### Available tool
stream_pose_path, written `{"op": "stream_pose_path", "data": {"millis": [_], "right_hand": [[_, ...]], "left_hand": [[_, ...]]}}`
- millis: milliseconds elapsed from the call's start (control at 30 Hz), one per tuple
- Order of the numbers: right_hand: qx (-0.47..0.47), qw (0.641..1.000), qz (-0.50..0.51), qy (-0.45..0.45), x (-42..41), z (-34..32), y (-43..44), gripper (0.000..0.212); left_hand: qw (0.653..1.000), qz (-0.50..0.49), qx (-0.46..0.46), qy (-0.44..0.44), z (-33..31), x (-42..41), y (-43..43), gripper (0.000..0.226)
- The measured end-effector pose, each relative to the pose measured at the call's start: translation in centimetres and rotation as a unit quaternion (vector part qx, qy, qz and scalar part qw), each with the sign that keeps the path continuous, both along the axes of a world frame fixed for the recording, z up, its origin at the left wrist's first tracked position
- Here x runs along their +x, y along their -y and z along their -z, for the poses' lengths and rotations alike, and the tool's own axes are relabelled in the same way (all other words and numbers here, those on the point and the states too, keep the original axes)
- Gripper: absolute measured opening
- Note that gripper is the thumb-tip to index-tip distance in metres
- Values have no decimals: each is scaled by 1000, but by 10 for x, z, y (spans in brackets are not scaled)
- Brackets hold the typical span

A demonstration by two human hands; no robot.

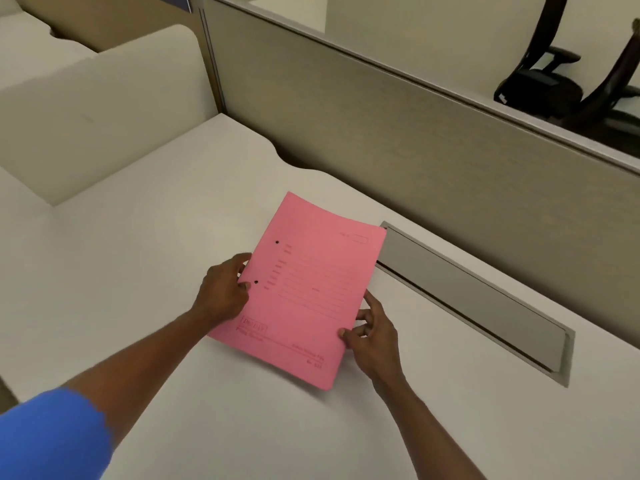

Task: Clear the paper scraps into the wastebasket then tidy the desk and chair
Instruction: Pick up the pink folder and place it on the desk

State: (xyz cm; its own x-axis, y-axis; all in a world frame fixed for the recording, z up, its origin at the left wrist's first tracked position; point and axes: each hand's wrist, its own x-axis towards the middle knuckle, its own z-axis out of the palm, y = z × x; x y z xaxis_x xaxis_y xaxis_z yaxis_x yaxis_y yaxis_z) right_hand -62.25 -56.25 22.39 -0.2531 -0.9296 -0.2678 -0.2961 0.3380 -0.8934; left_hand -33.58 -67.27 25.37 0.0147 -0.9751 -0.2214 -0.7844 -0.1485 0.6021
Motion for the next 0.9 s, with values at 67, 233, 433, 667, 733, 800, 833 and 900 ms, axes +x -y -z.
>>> {"op": "stream_pose_path", "data": {"millis": [67,233,433,667,733,800,833,900], "right_hand": [[2,1000,9,12,-4,6,24,95],[16,999,31,30,-9,15,75,95],[24,999,35,-1,-17,25,117,91],[25,998,57,-12,-17,42,142,74],[20,997,71,-23,-15,45,146,67],[15,995,86,-41,-11,47,147,63],[13,994,93,-52,-10,47,148,62],[12,992,106,-71,-7,46,148,61]], "left_hand": [[1000,1,-3,10,4,-8,26,57],[999,23,-20,45,13,-28,82,58],[995,38,-50,83,30,-46,134,54],[992,14,-50,116,50,-64,167,54],[991,4,-46,124,52,-70,175,54],[991,-4,-42,130,51,-77,181,53],[990,0,-44,136,50,-80,183,52],[988,5,-45,150,49,-86,186,50]]}}
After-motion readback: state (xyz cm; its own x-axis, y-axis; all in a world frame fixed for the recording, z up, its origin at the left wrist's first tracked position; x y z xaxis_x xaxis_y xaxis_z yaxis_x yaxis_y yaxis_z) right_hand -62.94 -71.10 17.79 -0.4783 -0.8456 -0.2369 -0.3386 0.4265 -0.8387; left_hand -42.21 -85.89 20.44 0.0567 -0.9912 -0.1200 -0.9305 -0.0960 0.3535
